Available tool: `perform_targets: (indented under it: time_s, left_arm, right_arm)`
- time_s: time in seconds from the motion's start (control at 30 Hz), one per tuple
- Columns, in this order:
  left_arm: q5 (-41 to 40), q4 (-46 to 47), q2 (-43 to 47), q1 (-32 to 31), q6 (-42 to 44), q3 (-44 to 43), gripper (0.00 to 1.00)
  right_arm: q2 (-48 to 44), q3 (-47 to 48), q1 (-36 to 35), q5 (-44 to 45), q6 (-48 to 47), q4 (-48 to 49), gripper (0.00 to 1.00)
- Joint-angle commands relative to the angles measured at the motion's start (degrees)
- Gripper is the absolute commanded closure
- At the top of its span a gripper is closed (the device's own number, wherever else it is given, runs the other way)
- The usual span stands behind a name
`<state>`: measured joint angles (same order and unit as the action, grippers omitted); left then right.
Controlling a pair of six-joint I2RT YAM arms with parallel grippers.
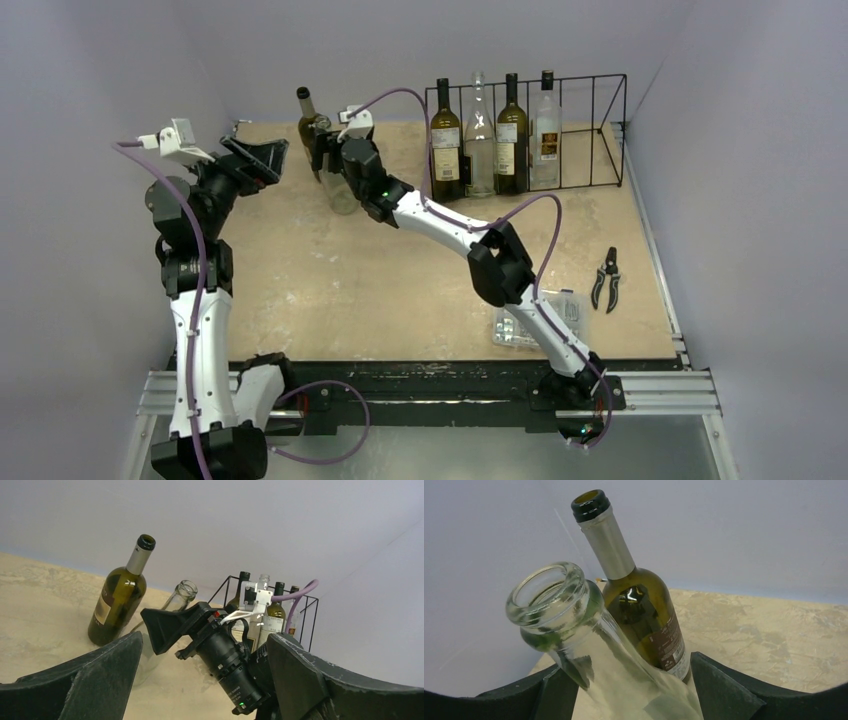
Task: Put the wine bottle on the wine rack
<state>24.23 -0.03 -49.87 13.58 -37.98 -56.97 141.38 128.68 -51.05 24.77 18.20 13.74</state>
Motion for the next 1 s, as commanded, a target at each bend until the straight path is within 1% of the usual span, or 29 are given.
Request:
perform_targets:
  time_s: [0.0, 0.13, 0.23, 0.4, 0.5, 0.57, 0.77, 0.83, 0.97]
  left_arm:
    - [4.23, 3.32, -1.9, 0.07, -2.55, -0.91, 0.06]
    - [5.8, 3.33, -4.24, 0.0, -3.35, -1.56, 0.08]
    - [6.22, 2.76, -5.06, 0.02, -3.75, -2.01, 0.08]
    - [6.21, 1.76, -5.55, 0.09, -3.77, -2.44, 0.09]
    - [5.94, 0.25, -6.04, 0.06, -3.23, -3.27, 0.09]
    - [5.7, -2.49, -6.74, 0.04, -2.56, -4.17, 0.09]
    - [5.83, -4.29, -7.43, -0.01, -2.77, -4.99, 0.09]
    - [5.62, -4.65, -7.48, -0.04, -2.88, -4.93, 0.09]
    - [5.04, -5.76, -8.08, -0.18, -2.74, -5.22, 0.09]
  right_arm:
    - [2.01, 6.87, 0.03, 2.01, -2.91, 1.38, 0.21]
    - [2.85, 6.38, 0.03, 2.1, -3.32, 3.07, 0.32]
    - [2.75, 5.44, 0.03, 1.56, -4.0, 4.92, 0.37]
    - [2.14, 4.55, 0.06, 0.8, -5.35, 6.56, 0.54]
    - [0.21, 3.09, 0.02, 0.8, -3.73, 6.04, 0.61]
    - [-1.81, 0.88, -0.02, 0.27, -2.34, 6.41, 0.68]
    - [-6.93, -5.89, -0.02, -0.16, -1.07, 8.5, 0.79]
    - [-8.72, -8.06, -0.03, -0.33, -0.99, 9.4, 0.82]
    - [-12.43, -12.39, -0.02, -0.26, -0.28, 10.37, 0.9]
